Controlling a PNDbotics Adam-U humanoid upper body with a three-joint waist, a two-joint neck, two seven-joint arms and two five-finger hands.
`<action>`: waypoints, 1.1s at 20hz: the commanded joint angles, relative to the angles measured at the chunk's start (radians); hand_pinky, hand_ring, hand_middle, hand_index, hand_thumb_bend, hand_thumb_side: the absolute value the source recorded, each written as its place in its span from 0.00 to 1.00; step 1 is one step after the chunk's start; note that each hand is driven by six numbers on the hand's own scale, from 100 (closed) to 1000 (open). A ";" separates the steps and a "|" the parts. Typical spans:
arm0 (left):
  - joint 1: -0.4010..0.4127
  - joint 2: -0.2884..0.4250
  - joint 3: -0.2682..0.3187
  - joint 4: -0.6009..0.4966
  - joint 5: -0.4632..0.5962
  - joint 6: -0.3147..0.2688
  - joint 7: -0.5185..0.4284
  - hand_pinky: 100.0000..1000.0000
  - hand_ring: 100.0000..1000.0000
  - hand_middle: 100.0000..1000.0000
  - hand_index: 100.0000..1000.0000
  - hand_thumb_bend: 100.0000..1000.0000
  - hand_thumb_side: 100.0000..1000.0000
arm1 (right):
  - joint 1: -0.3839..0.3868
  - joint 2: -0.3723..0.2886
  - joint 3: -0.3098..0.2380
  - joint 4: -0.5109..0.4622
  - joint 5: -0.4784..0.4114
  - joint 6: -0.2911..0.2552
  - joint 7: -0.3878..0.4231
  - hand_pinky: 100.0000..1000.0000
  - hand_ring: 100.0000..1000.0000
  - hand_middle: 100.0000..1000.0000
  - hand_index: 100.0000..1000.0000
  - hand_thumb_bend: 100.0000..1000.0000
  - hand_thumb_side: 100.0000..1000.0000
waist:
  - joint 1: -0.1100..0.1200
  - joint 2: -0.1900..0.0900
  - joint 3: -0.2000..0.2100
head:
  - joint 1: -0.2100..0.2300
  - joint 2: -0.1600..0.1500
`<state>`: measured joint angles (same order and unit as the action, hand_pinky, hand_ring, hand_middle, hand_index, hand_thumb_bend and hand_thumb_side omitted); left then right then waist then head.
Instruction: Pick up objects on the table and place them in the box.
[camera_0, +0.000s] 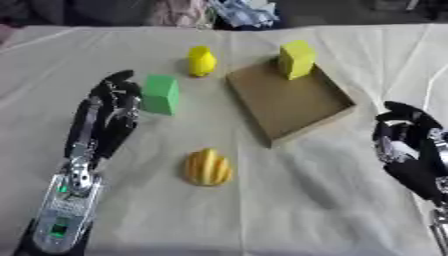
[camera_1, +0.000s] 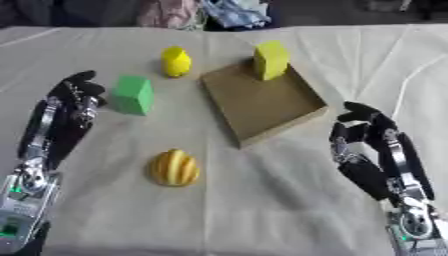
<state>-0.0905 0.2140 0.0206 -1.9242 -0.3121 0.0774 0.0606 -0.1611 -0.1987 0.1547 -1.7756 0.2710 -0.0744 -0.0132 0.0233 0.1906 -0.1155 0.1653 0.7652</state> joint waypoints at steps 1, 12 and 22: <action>-0.025 0.116 0.025 -0.050 -0.040 -0.004 -0.033 0.71 0.61 0.64 0.86 0.00 0.53 | -0.006 -0.013 -0.003 -0.018 0.004 -0.003 0.003 0.56 0.53 0.62 0.82 0.00 0.34 | -0.005 -0.028 -0.002 | -0.003 0.005; -0.154 0.597 -0.011 0.005 -0.194 -0.077 -0.423 0.76 0.70 0.75 0.86 0.25 0.38 | -0.003 -0.025 0.004 -0.015 0.005 -0.004 0.008 0.56 0.53 0.62 0.82 0.00 0.34 | 0.008 -0.035 -0.024 | -0.010 0.005; -0.462 0.730 -0.186 0.269 -0.235 -0.221 -0.761 0.80 0.76 0.81 0.88 0.45 0.34 | -0.001 -0.029 0.017 -0.012 0.000 -0.007 0.020 0.56 0.53 0.62 0.82 0.00 0.33 | 0.015 -0.040 -0.051 | -0.017 0.005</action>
<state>-0.5325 0.9118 -0.1548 -1.6814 -0.5333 -0.1264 -0.6601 -0.1569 -0.2087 0.1686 -1.7755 0.2712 -0.0788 0.0030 0.0241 0.1786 -0.1660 0.1518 0.7653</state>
